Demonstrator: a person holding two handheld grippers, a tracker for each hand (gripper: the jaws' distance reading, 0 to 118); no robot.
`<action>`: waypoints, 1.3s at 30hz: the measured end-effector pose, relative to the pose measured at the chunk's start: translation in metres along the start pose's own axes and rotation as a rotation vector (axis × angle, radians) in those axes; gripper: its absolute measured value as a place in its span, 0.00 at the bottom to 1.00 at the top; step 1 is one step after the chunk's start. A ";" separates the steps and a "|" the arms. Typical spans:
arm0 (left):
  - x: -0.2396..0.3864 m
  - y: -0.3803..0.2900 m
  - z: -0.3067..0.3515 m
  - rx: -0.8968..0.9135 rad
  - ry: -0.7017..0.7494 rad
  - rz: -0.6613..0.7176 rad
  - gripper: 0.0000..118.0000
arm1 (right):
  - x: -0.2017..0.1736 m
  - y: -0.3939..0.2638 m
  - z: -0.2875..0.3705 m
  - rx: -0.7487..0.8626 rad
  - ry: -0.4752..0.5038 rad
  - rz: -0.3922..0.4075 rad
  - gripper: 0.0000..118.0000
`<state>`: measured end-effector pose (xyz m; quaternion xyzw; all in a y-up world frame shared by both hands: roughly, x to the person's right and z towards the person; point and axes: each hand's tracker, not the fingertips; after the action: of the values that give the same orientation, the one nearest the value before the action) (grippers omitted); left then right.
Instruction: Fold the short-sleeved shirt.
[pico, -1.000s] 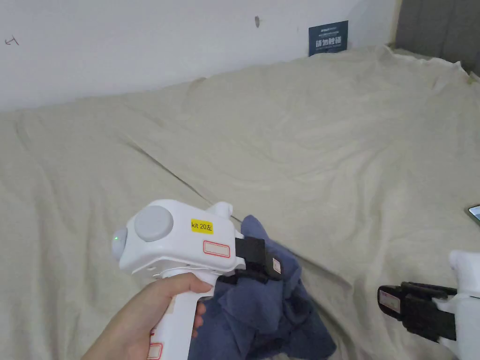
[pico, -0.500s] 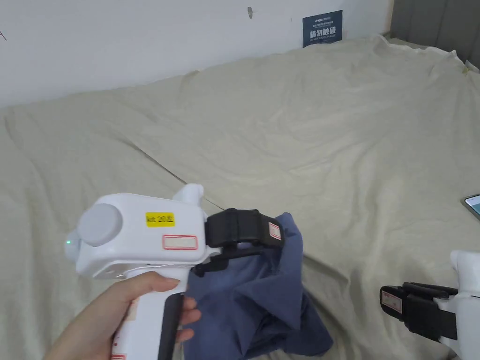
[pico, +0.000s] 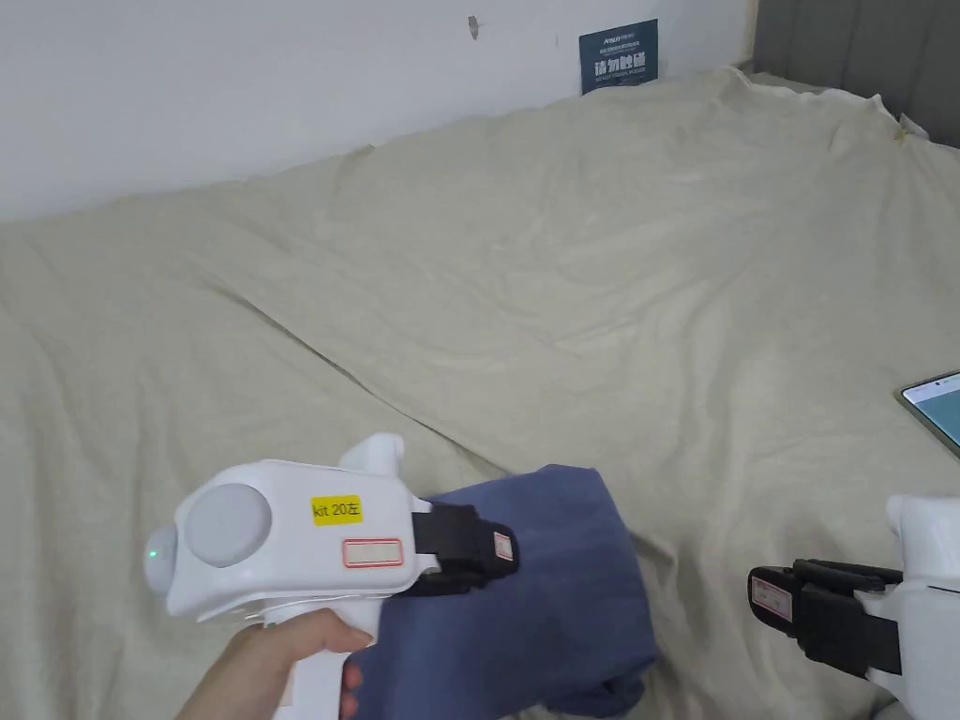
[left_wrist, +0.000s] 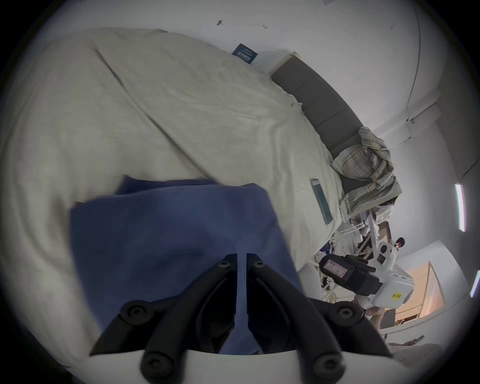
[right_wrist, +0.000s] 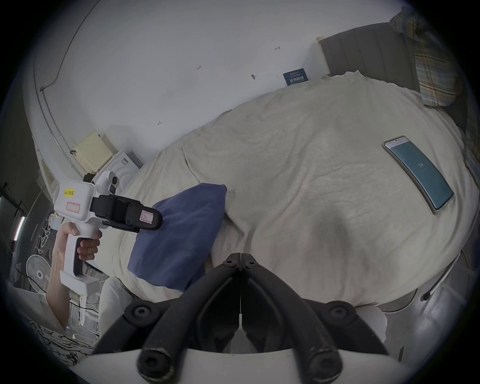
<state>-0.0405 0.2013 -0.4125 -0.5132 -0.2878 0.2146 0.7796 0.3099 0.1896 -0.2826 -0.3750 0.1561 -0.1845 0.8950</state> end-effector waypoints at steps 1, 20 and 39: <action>0.004 -0.001 -0.007 -0.009 0.000 -0.011 0.05 | 0.003 0.000 0.001 0.002 -0.007 -0.005 0.00; 0.056 -0.030 -0.061 -0.113 -0.108 -0.222 0.04 | -0.001 0.005 0.011 0.003 -0.042 0.012 0.00; -0.115 -0.052 0.131 0.242 -0.140 0.147 0.04 | -0.121 -0.001 -0.133 0.008 -0.156 0.352 0.00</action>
<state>-0.2114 0.1975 -0.3503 -0.4191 -0.2753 0.3394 0.7958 0.1474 0.1614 -0.3534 -0.3517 0.1487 0.0041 0.9242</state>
